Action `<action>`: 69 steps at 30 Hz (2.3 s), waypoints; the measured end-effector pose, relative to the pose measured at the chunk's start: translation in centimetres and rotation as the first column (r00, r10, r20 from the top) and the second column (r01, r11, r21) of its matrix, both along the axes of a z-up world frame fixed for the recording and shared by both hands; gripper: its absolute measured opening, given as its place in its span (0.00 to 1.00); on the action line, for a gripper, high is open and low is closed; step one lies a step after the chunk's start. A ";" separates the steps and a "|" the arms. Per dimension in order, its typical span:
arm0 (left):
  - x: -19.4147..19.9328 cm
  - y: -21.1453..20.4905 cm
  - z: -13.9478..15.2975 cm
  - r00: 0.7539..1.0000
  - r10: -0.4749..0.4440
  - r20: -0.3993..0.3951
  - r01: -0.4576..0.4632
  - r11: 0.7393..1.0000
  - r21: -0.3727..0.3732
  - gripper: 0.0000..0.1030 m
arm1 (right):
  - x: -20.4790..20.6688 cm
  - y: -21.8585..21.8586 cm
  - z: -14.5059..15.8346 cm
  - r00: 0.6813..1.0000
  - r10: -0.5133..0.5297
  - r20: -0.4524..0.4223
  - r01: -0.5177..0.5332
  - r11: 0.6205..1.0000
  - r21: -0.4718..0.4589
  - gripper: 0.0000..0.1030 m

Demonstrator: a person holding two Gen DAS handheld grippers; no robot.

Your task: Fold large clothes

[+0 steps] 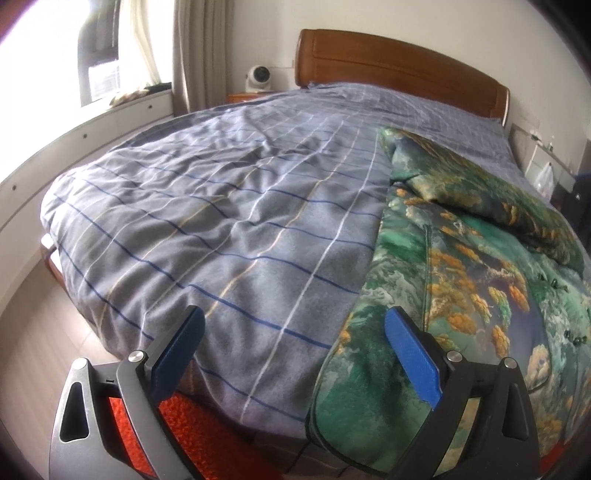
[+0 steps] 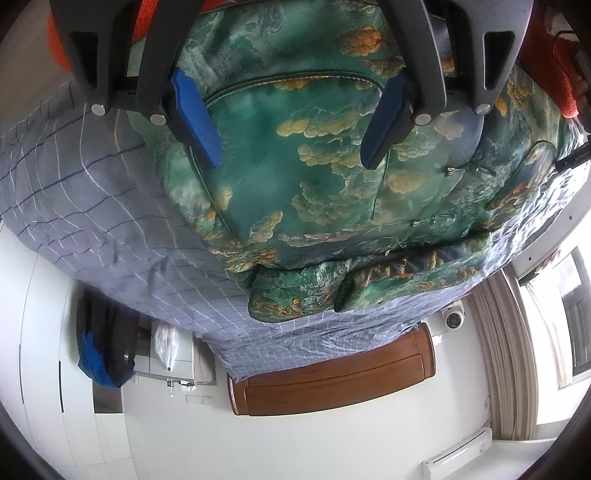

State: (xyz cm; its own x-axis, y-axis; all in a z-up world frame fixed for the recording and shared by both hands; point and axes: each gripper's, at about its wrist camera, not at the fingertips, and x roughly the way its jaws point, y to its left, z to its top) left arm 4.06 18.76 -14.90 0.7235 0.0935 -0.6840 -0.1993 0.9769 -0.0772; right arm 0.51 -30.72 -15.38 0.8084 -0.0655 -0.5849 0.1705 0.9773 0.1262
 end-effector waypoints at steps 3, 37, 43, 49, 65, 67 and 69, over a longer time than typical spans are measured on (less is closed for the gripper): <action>-0.2 0.4 -0.1 1.000 0.013 0.007 -0.013 1.000 -0.007 0.96 | 0.0 0.0 -0.1 1.000 -0.001 0.000 0.001 1.000 -0.002 0.75; 0.2 0.3 -0.7 0.999 0.046 0.015 -0.047 0.998 0.049 0.96 | 0.4 -0.7 -0.6 1.000 -0.026 -0.011 0.027 0.999 0.047 0.75; 0.3 0.2 -0.9 0.999 0.043 0.005 -0.043 0.998 0.043 0.96 | 0.5 -0.9 -0.7 0.999 -0.031 -0.015 0.032 0.998 0.055 0.75; 0.3 0.3 -0.6 0.999 0.036 -0.010 -0.036 0.999 0.041 0.96 | 0.5 -1.0 -0.5 1.000 -0.030 -0.004 0.030 0.998 0.053 0.75; 3.6 0.8 -2.7 0.901 -0.332 -0.278 0.291 0.940 -0.177 0.98 | 0.3 -11.8 0.0 0.920 0.215 -0.328 -0.113 0.946 0.305 0.81; 4.2 1.2 -3.0 0.897 -0.341 -0.281 0.278 0.930 -0.242 0.99 | 0.7 -12.3 -1.0 0.907 0.221 -0.358 -0.108 0.945 0.310 0.81; 4.7 1.0 -3.2 0.883 -0.358 -0.303 0.283 0.922 -0.266 0.99 | 1.7 -12.9 -1.6 0.897 0.236 -0.375 -0.114 0.941 0.320 0.81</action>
State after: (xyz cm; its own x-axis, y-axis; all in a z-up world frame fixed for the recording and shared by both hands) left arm 8.80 19.78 -18.15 0.4093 -0.2747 -0.8701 0.0713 0.9603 -0.2697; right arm 2.21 -43.61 -16.98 0.4821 0.2719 -0.8328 0.0956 0.9286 0.3585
